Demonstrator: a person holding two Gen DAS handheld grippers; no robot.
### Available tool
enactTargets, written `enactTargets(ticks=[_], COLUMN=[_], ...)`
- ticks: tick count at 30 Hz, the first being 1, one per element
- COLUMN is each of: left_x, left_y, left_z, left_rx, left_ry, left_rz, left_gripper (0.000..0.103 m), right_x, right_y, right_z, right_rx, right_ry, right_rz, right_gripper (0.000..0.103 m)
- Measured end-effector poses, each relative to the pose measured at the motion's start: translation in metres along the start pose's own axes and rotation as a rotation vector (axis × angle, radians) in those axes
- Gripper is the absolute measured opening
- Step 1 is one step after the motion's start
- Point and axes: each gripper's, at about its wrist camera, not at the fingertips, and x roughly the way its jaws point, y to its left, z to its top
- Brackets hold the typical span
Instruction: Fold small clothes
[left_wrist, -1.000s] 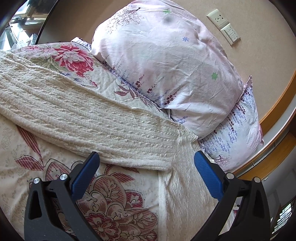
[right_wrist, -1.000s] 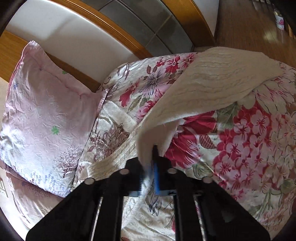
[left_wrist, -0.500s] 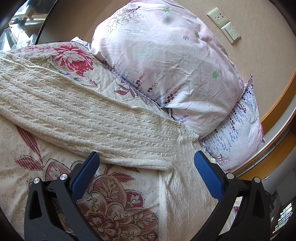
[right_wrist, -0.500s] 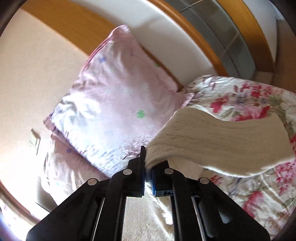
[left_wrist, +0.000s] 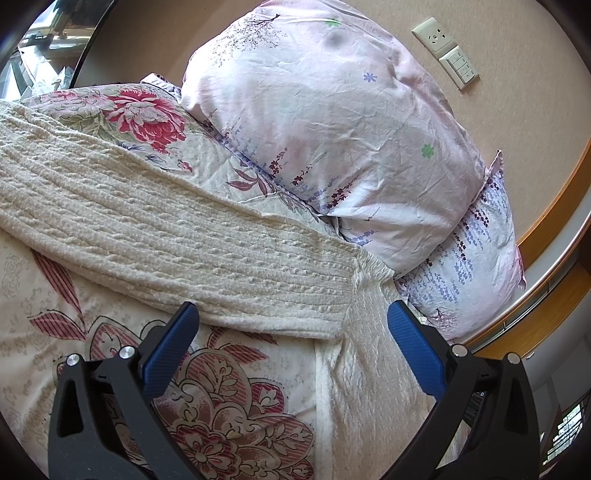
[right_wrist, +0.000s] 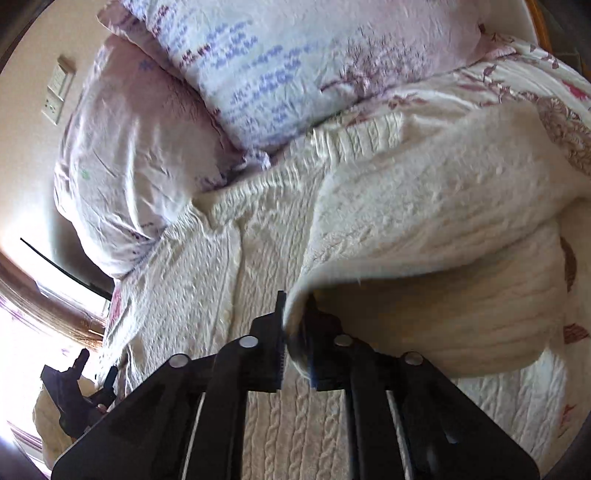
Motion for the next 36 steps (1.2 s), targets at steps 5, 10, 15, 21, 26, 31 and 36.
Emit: enactTargets(ticks=[5,10,15,21,26,31,36], left_x=[-0.001,-0.001,-0.001,-0.001,-0.001,-0.001,-0.001], left_y=[0.000,-0.001,0.000,0.000,0.000,0.000,0.001], left_z=[0.000,0.000,0.001,0.001,0.001,0.000,0.000], left_rx=[-0.001,0.001,-0.001,-0.001,-0.002,-0.001,-0.002], left_ry=[-0.001,0.003,0.001,0.001,0.001,0.002,0.000], left_rz=[-0.005,-0.016,-0.025,-0.025,-0.025,-0.023,-0.028], left_gripper=[0.101,0.101,0.101,0.101,0.101,0.101,0.101], right_x=[-0.042,-0.106,-0.112,-0.087,-0.080,-0.101,-0.098], right_y=[-0.008,-0.056,-0.126,-0.168,-0.158,-0.099,-0.008], right_z=[-0.009,-0.005,-0.004,0.010,0.040,0.060,0.069], right_rx=[0.055,0.255,0.579,0.734,0.631,0.392,0.146], right_ry=[-0.042,-0.252,-0.302,-0.331,-0.371,-0.452,-0.466], right_rz=[0.074,0.032,0.004,0.129,0.044,0.021,0.112], right_gripper=[0.047,0.047,0.047,0.046,0.008,0.007,0.007])
